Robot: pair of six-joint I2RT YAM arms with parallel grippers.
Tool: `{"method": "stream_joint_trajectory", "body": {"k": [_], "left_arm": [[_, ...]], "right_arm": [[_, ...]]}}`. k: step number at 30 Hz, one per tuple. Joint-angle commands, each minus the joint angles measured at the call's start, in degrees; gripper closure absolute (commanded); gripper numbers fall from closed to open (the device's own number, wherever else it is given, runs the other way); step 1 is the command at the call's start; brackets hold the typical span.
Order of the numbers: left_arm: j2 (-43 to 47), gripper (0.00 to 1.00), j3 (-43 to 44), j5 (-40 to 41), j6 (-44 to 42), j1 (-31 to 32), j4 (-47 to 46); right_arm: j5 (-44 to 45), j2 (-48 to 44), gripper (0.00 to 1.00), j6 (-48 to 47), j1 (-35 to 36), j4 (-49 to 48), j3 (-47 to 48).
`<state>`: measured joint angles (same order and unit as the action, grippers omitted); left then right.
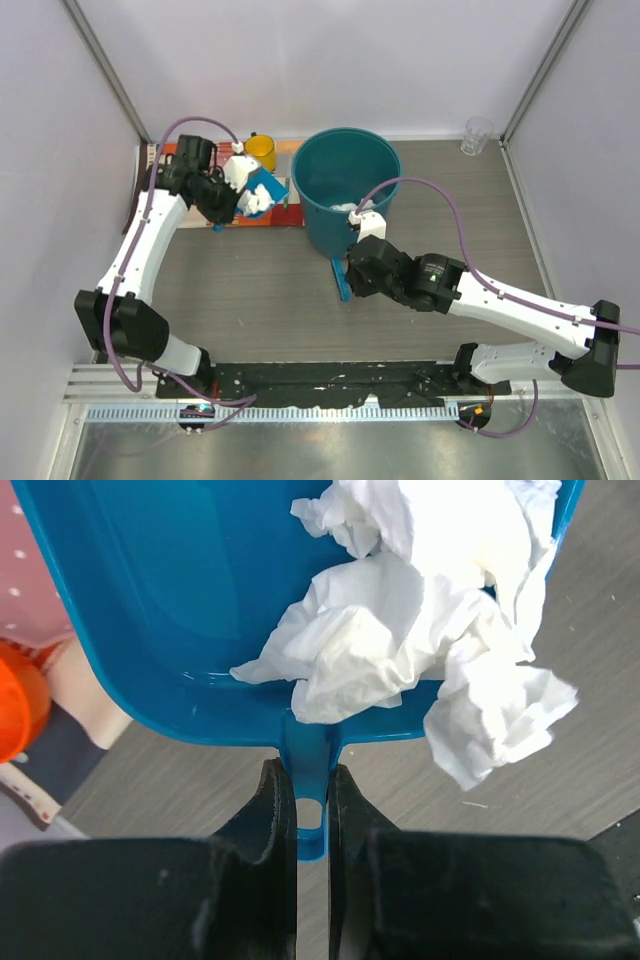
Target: Sweep away the paper scraps from the table
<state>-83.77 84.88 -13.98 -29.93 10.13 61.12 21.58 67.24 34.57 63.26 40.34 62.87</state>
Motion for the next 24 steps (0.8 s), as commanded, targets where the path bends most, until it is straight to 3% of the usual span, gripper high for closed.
{"method": "stream_joint_trajectory", "body": {"k": [1, 9, 13, 18, 24], "left_arm": [[-3.76, 1.0, 9.75, 0.27, 0.31, -1.52, 4.0], [-10.53, 1.0, 22.68, -2.63, 2.42, -2.66, 7.87], [-14.66, 1.0, 34.26, -2.9, 6.45, -1.79, 8.92], [-17.31, 1.0, 42.47, 8.5, 7.26, 8.04, 7.53], [-18.18, 1.0, 40.19, 34.34, -1.43, 21.24, -1.78]], "right_arm": [[-0.4, -2.2, 0.99, 0.24, 0.28, -2.37, -0.64], [-1.37, -1.15, 0.99, 0.15, 0.28, -2.37, -0.47], [-1.54, -0.71, 0.99, 0.15, 0.19, -2.63, -0.73], [-1.81, 0.34, 0.99, -0.11, 0.28, -2.98, -0.47], [-1.9, -0.09, 0.99, -0.03, 0.19, -3.42, -1.08]]}}
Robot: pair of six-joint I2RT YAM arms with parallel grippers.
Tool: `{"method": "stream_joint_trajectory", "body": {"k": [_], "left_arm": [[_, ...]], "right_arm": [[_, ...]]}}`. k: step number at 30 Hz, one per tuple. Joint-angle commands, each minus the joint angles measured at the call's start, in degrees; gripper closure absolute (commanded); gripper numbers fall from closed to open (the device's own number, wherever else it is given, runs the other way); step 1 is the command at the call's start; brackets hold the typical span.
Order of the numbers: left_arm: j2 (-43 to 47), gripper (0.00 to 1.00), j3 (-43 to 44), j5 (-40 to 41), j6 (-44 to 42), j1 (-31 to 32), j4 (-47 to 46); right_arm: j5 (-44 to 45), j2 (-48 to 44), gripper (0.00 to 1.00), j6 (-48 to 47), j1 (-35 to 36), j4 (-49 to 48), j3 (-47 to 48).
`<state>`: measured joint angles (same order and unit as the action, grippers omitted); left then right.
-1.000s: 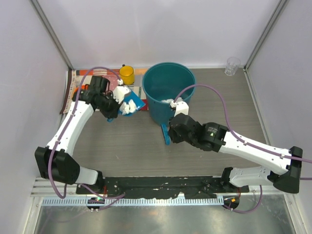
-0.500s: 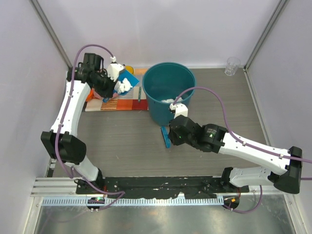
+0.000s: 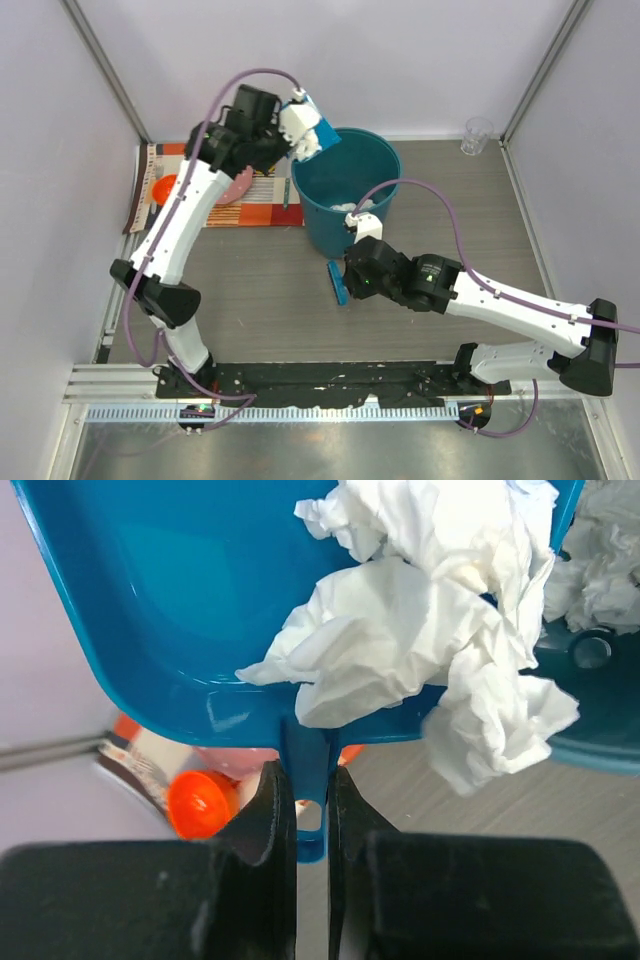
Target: Sweep away the paper scraps from the table
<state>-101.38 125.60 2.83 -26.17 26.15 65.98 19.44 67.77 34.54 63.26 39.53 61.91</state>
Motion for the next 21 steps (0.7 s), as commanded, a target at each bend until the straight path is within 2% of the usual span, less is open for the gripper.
{"method": "stream_joint_trajectory", "body": {"k": [1, 2, 5, 6, 8, 10, 15, 21], "left_arm": [[-0.66, 1.0, -0.97, 19.82, -7.9, 6.97, -9.17], [-0.57, 1.0, -1.67, 24.63, -9.41, 7.94, -10.59], [2.84, 1.0, -8.86, 29.85, -17.03, 12.59, -19.98], [4.16, 1.0, -14.36, 33.52, -19.77, 13.91, -23.49], [5.93, 1.0, -18.97, 35.48, -27.65, 17.34, -30.71], [7.86, 1.0, -24.69, 40.57, -31.55, 19.71, -38.24], [10.5, 1.0, -32.61, 46.03, -43.24, 21.83, -52.32], [11.65, 1.0, -33.58, 47.7, -44.67, 22.1, -54.9]], "right_arm": [[0.25, -0.79, 0.99, 0.0, 0.28, -2.7, -0.38], [0.33, -0.88, 0.99, 0.0, 0.28, -2.7, -0.47], [0.51, -1.15, 0.99, 0.0, 0.28, -2.7, -0.74], [0.51, -1.23, 0.99, -0.09, 0.28, -2.7, -0.65], [0.68, -1.32, 0.99, -0.27, 0.19, -2.61, -0.56], [0.77, -1.41, 0.99, -0.36, 0.19, -2.61, -0.65], [0.6, -1.15, 0.99, -0.44, 0.19, -2.61, -1.0], [0.16, -0.88, 0.99, -0.97, 0.28, -2.7, -0.65]]}}
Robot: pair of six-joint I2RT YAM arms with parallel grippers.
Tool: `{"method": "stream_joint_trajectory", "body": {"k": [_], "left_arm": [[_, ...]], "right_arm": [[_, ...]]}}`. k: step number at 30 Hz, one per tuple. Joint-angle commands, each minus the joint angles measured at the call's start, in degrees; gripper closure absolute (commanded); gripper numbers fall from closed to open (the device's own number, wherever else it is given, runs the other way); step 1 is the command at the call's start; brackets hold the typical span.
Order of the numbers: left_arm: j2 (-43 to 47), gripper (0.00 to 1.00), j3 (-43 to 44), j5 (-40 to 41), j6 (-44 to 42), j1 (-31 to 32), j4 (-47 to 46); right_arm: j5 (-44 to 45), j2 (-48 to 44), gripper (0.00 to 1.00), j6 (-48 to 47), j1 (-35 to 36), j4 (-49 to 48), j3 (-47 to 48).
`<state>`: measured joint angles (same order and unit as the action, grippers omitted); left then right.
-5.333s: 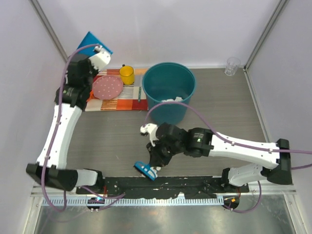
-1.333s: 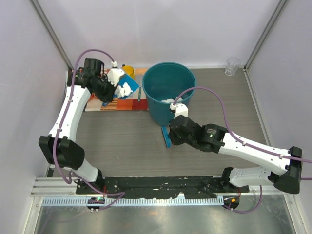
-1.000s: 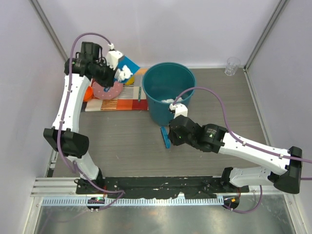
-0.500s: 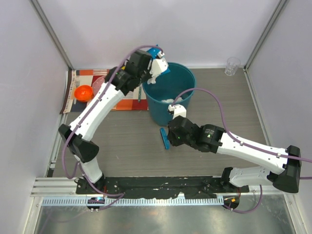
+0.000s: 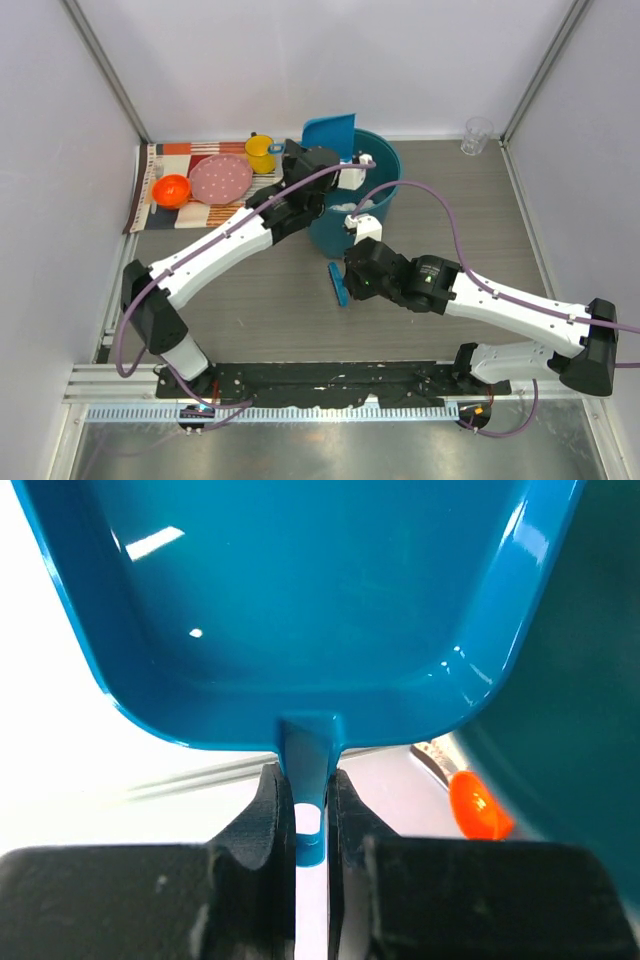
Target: Sweep away the paper scraps from the table
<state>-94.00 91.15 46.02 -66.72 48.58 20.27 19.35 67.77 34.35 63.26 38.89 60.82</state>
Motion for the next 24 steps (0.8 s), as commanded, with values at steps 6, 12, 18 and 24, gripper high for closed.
{"method": "stream_joint_trajectory", "body": {"k": [6, 12, 18, 24], "left_arm": [[6.19, 1.0, -2.03, 4.69, -5.62, -0.41, -11.56], [7.95, 1.0, 8.84, -9.03, 19.92, -10.38, 19.0], [16.97, 1.0, 1.68, -29.74, 28.49, -30.37, 33.33], [21.57, 1.0, -16.6, -43.98, 23.67, -47.04, 43.62]], "right_arm": [[-0.02, -0.62, 0.99, -1.04, 0.19, -2.16, 0.71], [-1.42, -0.88, 0.99, -1.47, 0.19, -2.86, 0.8], [-9.15, 0.17, 0.99, -5.34, 0.89, -7.6, 2.02], [-8.98, 1.05, 0.99, -12.54, 2.83, -11.12, 4.83]]}}
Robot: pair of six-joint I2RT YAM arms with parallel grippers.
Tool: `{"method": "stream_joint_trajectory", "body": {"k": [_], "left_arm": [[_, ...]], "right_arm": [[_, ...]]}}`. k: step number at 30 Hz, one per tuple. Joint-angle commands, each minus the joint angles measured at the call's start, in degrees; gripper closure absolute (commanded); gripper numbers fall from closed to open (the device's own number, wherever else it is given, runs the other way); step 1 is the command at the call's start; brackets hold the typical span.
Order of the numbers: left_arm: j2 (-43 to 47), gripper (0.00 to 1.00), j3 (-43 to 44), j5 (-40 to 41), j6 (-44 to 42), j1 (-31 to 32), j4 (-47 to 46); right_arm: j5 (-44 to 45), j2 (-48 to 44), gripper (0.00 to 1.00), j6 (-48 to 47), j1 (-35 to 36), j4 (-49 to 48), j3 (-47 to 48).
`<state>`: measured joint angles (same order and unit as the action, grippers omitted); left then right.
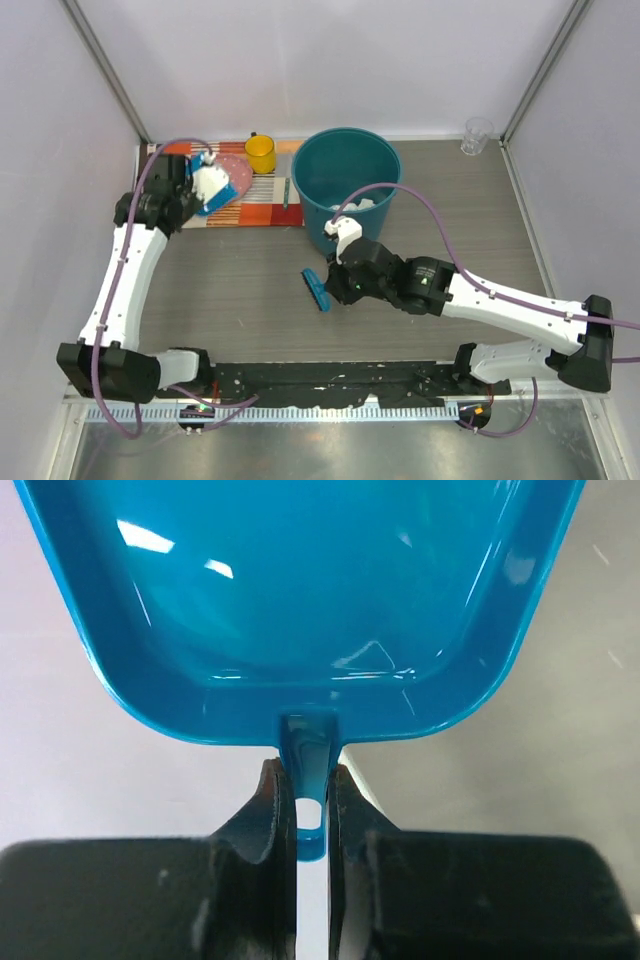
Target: Sweep away the paper scraps from the table
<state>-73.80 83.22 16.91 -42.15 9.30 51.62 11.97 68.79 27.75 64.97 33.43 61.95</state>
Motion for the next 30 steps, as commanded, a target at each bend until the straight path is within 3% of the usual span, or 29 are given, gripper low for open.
{"method": "stream_joint_trajectory", "body": {"k": [1, 3, 7, 10, 15, 18, 24, 30], "left_arm": [[1.9, 1.0, -13.13, -18.89, -1.7, -9.02, 13.15], [2.08, 1.0, -17.37, -22.08, -3.45, -12.81, 14.91], [2.61, 1.0, -27.03, -25.34, -6.45, -13.08, 13.17], [0.33, 1.0, -29.42, -27.27, -7.76, -13.08, 11.58], [-11.16, 1.0, -28.2, -30.43, -10.06, -13.08, 14.74], [-13.99, 0.99, -28.2, -31.32, -9.1, -12.9, 11.85], [-12.16, 0.9, -30.48, -30.09, -7.59, -12.9, 3.94], [-10.93, 0.86, -34.52, -28.95, -13.21, -11.23, 4.36]], "right_arm": [[-1.86, 0.02, 0.99, -6.56, 1.39, -5.92, 3.96], [-1.69, 0.81, 0.99, -7.88, 1.56, -5.92, 4.58], [-1.07, 1.78, 0.99, -9.11, 1.74, -5.74, 5.81], [-0.89, 2.13, 0.99, -9.2, 1.74, -5.83, 5.99], [-0.37, 1.69, 0.99, -8.68, 1.91, -5.74, 5.55], [0.16, 0.9, 0.99, -8.41, 1.92, -5.92, 4.85], [0.86, 0.9, 0.99, -8.06, 1.92, -5.92, 4.76], [0.96, 3.79, 0.99, -7.97, 1.92, -7.59, 5.28]]}}
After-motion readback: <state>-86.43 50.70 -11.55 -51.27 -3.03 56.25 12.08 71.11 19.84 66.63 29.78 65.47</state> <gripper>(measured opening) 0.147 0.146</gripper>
